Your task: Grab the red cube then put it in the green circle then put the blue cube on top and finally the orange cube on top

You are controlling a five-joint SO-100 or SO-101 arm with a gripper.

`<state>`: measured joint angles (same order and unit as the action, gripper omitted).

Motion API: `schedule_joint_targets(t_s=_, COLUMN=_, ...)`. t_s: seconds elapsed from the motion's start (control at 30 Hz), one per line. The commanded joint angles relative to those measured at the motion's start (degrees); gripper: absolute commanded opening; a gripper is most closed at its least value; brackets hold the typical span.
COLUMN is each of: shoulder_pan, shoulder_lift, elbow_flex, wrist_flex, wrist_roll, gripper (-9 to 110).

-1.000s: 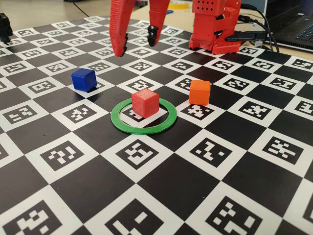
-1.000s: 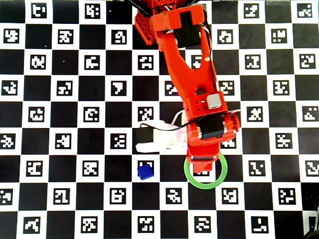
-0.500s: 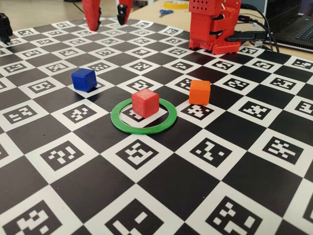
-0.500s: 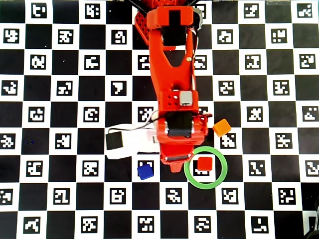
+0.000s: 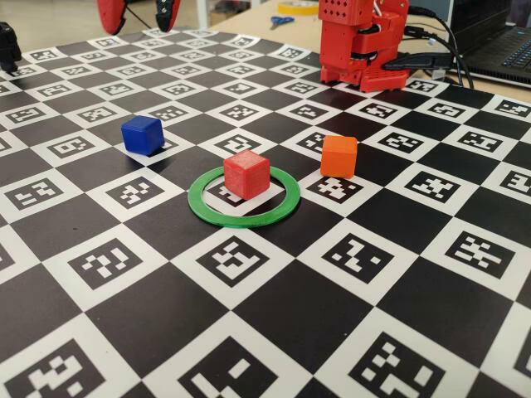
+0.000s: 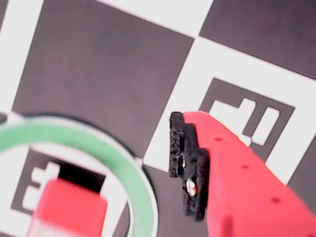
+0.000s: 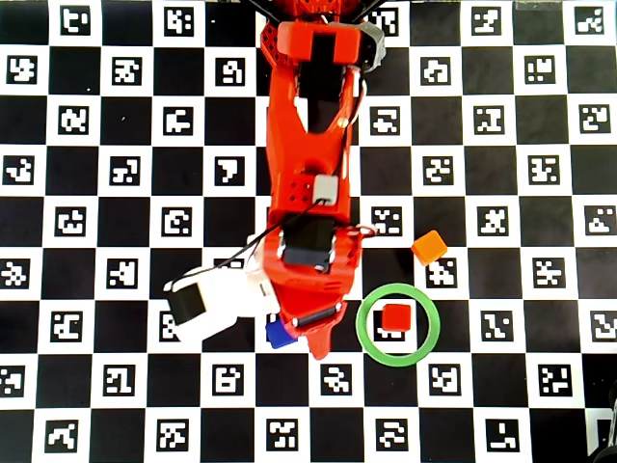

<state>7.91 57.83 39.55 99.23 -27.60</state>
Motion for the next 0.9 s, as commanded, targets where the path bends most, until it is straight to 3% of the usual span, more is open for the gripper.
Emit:
schedule_joint_targets(t_s=0.0, shoulder_pan=1.4, shoulder_lift=-0.5, elbow_flex=-6.2, wrist_flex=2.1, wrist_roll=-0.4, gripper=40)
schedule_joint_targets(t_s=0.87, shoulder_pan=2.0, shoulder_lift=-11.2, elbow_flex=0.8, wrist_flex=-9.5, wrist_roll=3.3, gripper=40)
